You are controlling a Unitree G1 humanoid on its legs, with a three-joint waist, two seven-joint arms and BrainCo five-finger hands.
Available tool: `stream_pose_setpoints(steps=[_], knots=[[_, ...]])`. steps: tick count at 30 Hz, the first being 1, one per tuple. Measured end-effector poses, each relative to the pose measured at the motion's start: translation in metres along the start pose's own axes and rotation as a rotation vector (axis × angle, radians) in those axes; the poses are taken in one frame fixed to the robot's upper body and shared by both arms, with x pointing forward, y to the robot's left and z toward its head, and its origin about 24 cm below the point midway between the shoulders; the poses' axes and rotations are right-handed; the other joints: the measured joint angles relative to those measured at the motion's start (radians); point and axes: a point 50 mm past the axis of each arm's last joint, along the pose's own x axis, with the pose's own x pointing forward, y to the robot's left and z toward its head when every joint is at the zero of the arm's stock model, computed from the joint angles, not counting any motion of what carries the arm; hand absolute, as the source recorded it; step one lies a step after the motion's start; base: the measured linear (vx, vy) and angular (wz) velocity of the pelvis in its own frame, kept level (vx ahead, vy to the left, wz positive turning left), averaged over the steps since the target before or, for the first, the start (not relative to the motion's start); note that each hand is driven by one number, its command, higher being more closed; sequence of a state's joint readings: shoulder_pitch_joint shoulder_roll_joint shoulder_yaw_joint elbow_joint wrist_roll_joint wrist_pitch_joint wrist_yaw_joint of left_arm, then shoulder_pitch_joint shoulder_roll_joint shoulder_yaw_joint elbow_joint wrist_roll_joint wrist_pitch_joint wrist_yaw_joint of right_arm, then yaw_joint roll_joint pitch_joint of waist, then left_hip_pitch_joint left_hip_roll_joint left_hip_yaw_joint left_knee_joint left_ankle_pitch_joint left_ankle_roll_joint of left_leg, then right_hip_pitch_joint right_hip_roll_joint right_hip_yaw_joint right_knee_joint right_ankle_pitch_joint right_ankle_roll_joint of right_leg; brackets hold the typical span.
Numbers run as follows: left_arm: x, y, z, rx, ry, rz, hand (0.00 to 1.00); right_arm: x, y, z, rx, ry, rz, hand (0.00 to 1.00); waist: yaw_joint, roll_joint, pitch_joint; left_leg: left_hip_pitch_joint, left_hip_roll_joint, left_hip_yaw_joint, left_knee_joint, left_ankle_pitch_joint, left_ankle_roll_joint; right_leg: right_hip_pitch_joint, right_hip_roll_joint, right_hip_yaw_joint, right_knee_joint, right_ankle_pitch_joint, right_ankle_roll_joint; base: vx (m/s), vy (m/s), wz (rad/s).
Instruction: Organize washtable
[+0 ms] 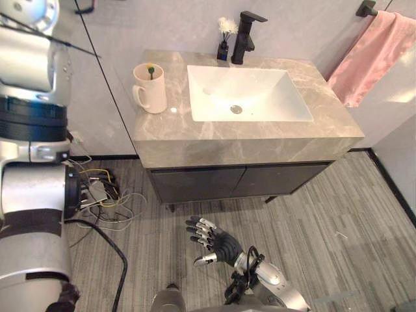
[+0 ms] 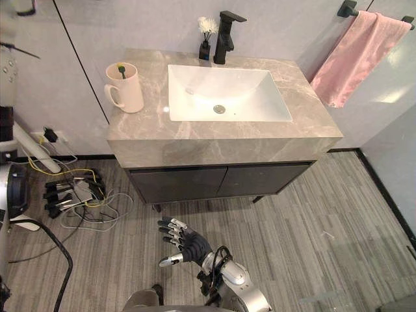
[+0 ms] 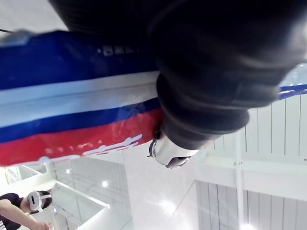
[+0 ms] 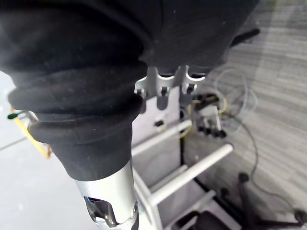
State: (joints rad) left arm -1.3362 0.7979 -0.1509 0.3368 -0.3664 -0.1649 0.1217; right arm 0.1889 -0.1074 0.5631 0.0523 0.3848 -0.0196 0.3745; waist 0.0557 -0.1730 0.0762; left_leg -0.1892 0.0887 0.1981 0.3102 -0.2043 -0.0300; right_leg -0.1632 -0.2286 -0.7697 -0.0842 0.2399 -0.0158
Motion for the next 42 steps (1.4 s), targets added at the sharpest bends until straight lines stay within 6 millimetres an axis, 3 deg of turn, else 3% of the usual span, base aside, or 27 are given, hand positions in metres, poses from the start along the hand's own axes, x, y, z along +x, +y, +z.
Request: stream_pose_setpoints(steps=[4, 8, 11, 12, 13, 14, 15, 18, 21, 24, 32, 42], knots=[[0.004, 0.009, -0.009, -0.037, 0.051, 0.050, 1.00, -0.003, 0.002, -0.004, 0.036, 0.003, -0.007, 0.00, -0.003, -0.015, 0.009, -0.041, 0.032, -0.031, 0.050, 0.002, -0.026, -0.026, 0.019, -0.022, 0.030, 0.002, -0.025, 0.04, -0.001, 0.07], [0.017, 0.023, -0.006, -0.036, 0.066, 0.095, 1.00, -0.004, -0.005, 0.000, 0.044, -0.021, -0.034, 0.00, -0.016, -0.061, 0.049, -0.084, 0.051, -0.042, 0.098, -0.014, -0.037, -0.048, 0.038, -0.010, 0.025, 0.017, -0.033, -0.03, 0.050, -0.06], [0.023, 0.038, -0.001, -0.020, 0.073, 0.133, 1.00, -0.007, -0.013, 0.003, 0.034, -0.027, -0.062, 0.00, -0.014, -0.074, 0.080, -0.121, 0.072, -0.025, 0.112, -0.018, -0.025, -0.077, 0.059, 0.048, -0.016, 0.118, -0.015, -0.13, 0.180, -0.24], [0.025, 0.043, -0.002, -0.010, 0.082, 0.143, 1.00, -0.009, -0.015, 0.003, 0.030, -0.025, -0.069, 0.00, -0.014, -0.059, 0.092, -0.131, 0.093, -0.011, 0.107, -0.012, -0.015, -0.090, 0.064, 0.057, -0.014, 0.129, -0.004, -0.09, 0.168, -0.24], [0.025, 0.045, -0.002, 0.000, 0.092, 0.147, 1.00, -0.008, -0.015, 0.003, 0.025, -0.020, -0.064, 0.00, -0.010, -0.055, 0.096, -0.131, 0.116, -0.009, 0.100, -0.007, -0.014, -0.087, 0.067, 0.025, 0.033, 0.062, -0.043, 0.00, 0.160, -0.25], [0.025, 0.050, 0.000, 0.017, 0.090, 0.150, 1.00, -0.009, -0.013, 0.001, 0.030, -0.016, -0.060, 0.00, -0.006, -0.058, 0.095, -0.123, 0.135, -0.011, 0.072, 0.010, -0.025, -0.059, 0.078, -0.024, 0.086, -0.010, -0.043, 0.14, 0.077, -0.15], [0.024, 0.056, 0.002, 0.033, 0.088, 0.161, 1.00, -0.011, -0.015, 0.001, 0.034, -0.019, -0.069, 0.00, -0.006, -0.063, 0.097, -0.122, 0.139, -0.025, 0.060, 0.023, -0.037, -0.024, 0.094, -0.027, 0.068, -0.033, -0.015, 0.20, 0.039, -0.03], [0.023, 0.068, 0.002, 0.057, 0.101, 0.187, 1.00, -0.013, -0.023, 0.006, 0.030, -0.037, -0.104, 0.00, 0.004, -0.082, 0.115, -0.123, 0.137, -0.039, 0.052, 0.036, -0.057, 0.006, 0.123, -0.028, -0.004, -0.030, -0.014, 0.11, -0.034, 0.10], [0.024, 0.067, 0.002, 0.050, 0.102, 0.186, 1.00, -0.017, -0.030, 0.009, 0.024, -0.050, -0.134, 0.00, 0.011, -0.072, 0.147, -0.123, 0.138, -0.053, 0.043, 0.040, -0.065, 0.008, 0.135, -0.026, -0.009, -0.030, -0.015, -0.01, 0.061, 0.01], [0.028, 0.062, 0.005, 0.043, 0.090, 0.174, 1.00, -0.017, -0.030, 0.008, 0.033, -0.049, -0.136, 0.00, 0.008, -0.081, 0.172, -0.127, 0.137, -0.053, 0.042, 0.041, -0.066, 0.001, 0.135, -0.020, -0.009, -0.030, -0.015, -0.04, 0.128, -0.03], [0.025, 0.067, -0.009, 0.062, 0.159, 0.193, 1.00, -0.017, -0.030, 0.006, 0.040, -0.043, -0.136, 0.00, 0.013, -0.100, 0.206, -0.157, 0.118, -0.066, 0.050, 0.043, -0.062, -0.017, 0.121, -0.022, -0.009, -0.025, -0.010, -0.03, 0.165, 0.06], [0.037, 0.071, 0.006, 0.046, 0.118, 0.216, 1.00, -0.020, -0.035, 0.007, 0.039, -0.047, -0.158, 0.00, 0.010, -0.108, 0.255, -0.155, 0.117, -0.070, 0.049, 0.043, -0.062, -0.015, 0.121, -0.022, -0.008, -0.024, -0.009, -0.02, 0.138, 0.00]])
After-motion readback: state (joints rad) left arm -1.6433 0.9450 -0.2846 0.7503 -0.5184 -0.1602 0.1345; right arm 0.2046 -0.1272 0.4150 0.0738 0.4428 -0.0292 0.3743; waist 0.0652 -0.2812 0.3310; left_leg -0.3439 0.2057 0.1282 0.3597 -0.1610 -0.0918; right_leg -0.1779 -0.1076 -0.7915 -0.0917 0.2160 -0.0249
